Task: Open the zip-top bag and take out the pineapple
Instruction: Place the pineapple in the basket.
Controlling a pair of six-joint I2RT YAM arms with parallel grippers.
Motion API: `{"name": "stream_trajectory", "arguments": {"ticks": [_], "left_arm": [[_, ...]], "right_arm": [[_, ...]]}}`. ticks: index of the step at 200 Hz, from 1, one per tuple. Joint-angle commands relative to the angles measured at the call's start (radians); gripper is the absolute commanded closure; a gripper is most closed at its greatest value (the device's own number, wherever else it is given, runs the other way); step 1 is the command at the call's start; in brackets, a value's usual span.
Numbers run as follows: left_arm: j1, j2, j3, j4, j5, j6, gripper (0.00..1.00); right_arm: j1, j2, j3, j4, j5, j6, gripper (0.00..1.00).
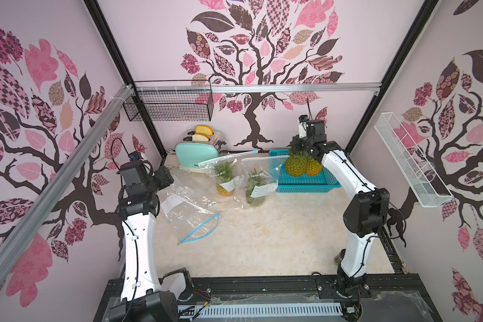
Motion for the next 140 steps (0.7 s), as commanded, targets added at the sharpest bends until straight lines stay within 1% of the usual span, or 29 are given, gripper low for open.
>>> {"name": "stream_trajectory", "arguments": {"ticks": [1, 23, 54, 99, 136, 140], "left_arm": [[0.002, -0.018, -0.018, 0.037, 0.016, -0.012, 0.25], [0.003, -0.020, -0.028, 0.046, 0.019, -0.012, 0.25], [0.001, -0.023, -0.040, 0.060, 0.023, -0.016, 0.25], [0.001, -0.030, -0.056, 0.067, 0.025, -0.014, 0.25], [0.001, -0.039, -0.072, 0.078, 0.033, -0.020, 0.25], [0.001, -0.040, -0.074, 0.082, 0.035, -0.022, 0.25]], "right_arm": [[-0.019, -0.012, 0.017, 0.189, -0.016, 0.021, 1.00], [-0.053, 0.000, -0.015, 0.256, -0.059, 0.068, 1.00], [-0.084, 0.022, -0.024, 0.267, -0.082, 0.105, 1.00], [-0.110, 0.038, -0.075, 0.299, -0.060, 0.118, 1.00], [-0.113, 0.058, -0.090, 0.310, -0.087, 0.117, 1.00], [-0.114, 0.059, -0.092, 0.310, -0.091, 0.119, 0.97]]}}
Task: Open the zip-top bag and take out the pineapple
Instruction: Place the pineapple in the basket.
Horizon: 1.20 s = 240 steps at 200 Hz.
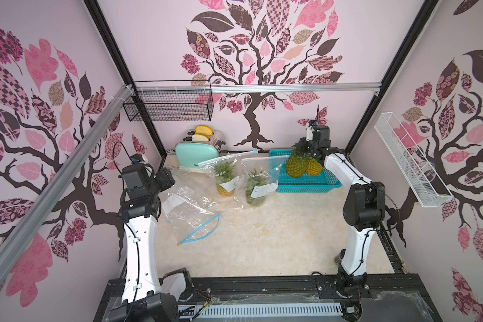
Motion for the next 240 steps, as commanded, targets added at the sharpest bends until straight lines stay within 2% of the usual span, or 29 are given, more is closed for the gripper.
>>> {"name": "stream_trajectory", "arguments": {"ticks": [1, 23, 54, 76, 93, 109, 141, 172, 192, 221, 240], "left_arm": [[0.001, -0.018, -0.017, 0.029, 0.016, -0.010, 0.25], [0.001, -0.023, -0.026, 0.049, 0.043, -0.024, 0.25], [0.001, -0.011, -0.014, 0.103, 0.185, -0.048, 0.21], [0.001, 0.037, 0.055, 0.122, 0.360, -0.052, 0.19], [-0.003, 0.077, 0.102, 0.166, 0.524, -0.087, 0.18], [-0.063, 0.105, 0.158, 0.191, 0.587, -0.090, 0.16], [-0.349, 0.256, 0.437, -0.127, 0.468, 0.169, 0.16], [-0.564, 0.454, 0.680, -0.336, 0.363, 0.307, 0.15], [-0.717, 0.615, 0.901, -0.488, 0.229, 0.416, 0.15], [-0.849, 0.851, 1.165, -0.624, 0.072, 0.511, 0.15], [-0.882, 1.009, 1.375, -0.714, 0.007, 0.551, 0.14]], "right_arm": [[-0.011, 0.000, 0.010, 0.103, -0.012, 0.003, 0.96], [-0.012, -0.009, -0.020, 0.118, -0.022, 0.013, 0.70], [-0.011, -0.051, -0.029, 0.106, -0.031, 0.013, 0.47], [-0.011, -0.107, -0.011, 0.067, -0.052, 0.004, 0.37], [-0.012, -0.167, -0.009, 0.024, -0.069, 0.004, 0.34], [-0.010, -0.248, -0.044, -0.006, -0.099, 0.016, 0.32], [-0.008, -0.435, -0.181, -0.077, -0.193, 0.044, 0.30], [0.010, -0.611, -0.397, -0.099, -0.268, 0.078, 0.27], [0.032, -0.688, -0.490, -0.145, -0.275, 0.056, 0.26], [0.037, -0.763, -0.590, -0.184, -0.279, 0.033, 0.25], [0.037, -0.794, -0.635, -0.188, -0.280, 0.032, 0.25]]}}
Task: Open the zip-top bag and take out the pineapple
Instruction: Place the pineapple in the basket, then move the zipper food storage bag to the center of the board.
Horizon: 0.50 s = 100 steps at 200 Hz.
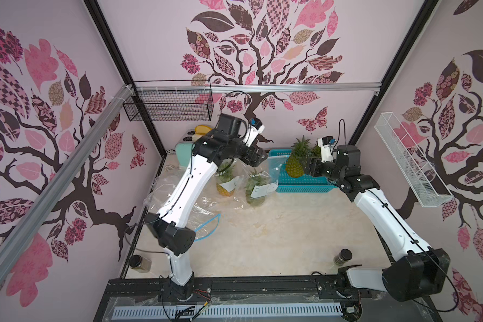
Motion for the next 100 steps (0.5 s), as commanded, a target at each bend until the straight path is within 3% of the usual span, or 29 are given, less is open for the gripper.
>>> {"name": "stream_trajectory", "arguments": {"ticks": [1, 30, 100], "left_arm": [[-0.034, 0.145, 0.193, -0.194, -0.151, 0.116, 0.14], [-0.035, 0.256, 0.270, -0.225, -0.191, 0.132, 0.13], [-0.038, 0.258, 0.157, -0.254, -0.244, 0.117, 0.16]], "right_arm": [[0.003, -0.054, -0.027, -0.036, -0.020, -0.012, 0.25], [0.002, -0.082, -0.071, -0.036, -0.035, -0.004, 0.25], [0.002, -0.106, -0.096, -0.028, -0.042, 0.004, 0.25]]}}
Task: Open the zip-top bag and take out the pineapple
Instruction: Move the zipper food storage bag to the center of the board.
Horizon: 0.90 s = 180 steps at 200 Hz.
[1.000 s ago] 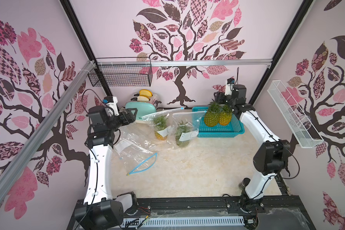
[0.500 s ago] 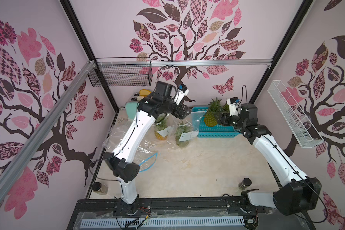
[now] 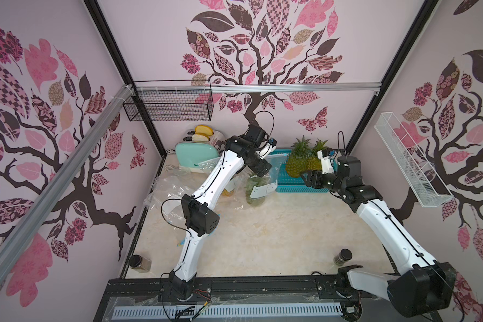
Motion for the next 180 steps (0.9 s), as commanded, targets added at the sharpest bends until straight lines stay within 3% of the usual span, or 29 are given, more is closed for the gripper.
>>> {"name": "stream_trajectory", "arguments": {"ticks": [1, 26, 49, 100, 180], "left_arm": [[-0.002, -0.031, -0.034, -0.034, -0.018, -0.001, 0.17], [-0.002, -0.043, -0.091, -0.040, -0.012, -0.008, 0.23], [-0.002, -0.035, -0.122, -0.052, 0.000, -0.020, 0.38], [-0.003, -0.036, -0.146, -0.065, 0.019, -0.040, 1.00], [-0.040, -0.189, -0.290, -0.063, 0.055, -0.052, 1.00]], "right_arm": [[0.002, -0.013, 0.006, 0.007, -0.015, 0.003, 0.25], [0.002, -0.015, -0.001, 0.006, -0.012, 0.005, 0.25], [0.002, -0.019, -0.005, 0.006, -0.005, 0.004, 0.25], [0.003, -0.018, -0.010, 0.008, 0.007, 0.005, 0.25], [0.002, -0.053, -0.006, -0.013, 0.040, 0.006, 0.25]]}}
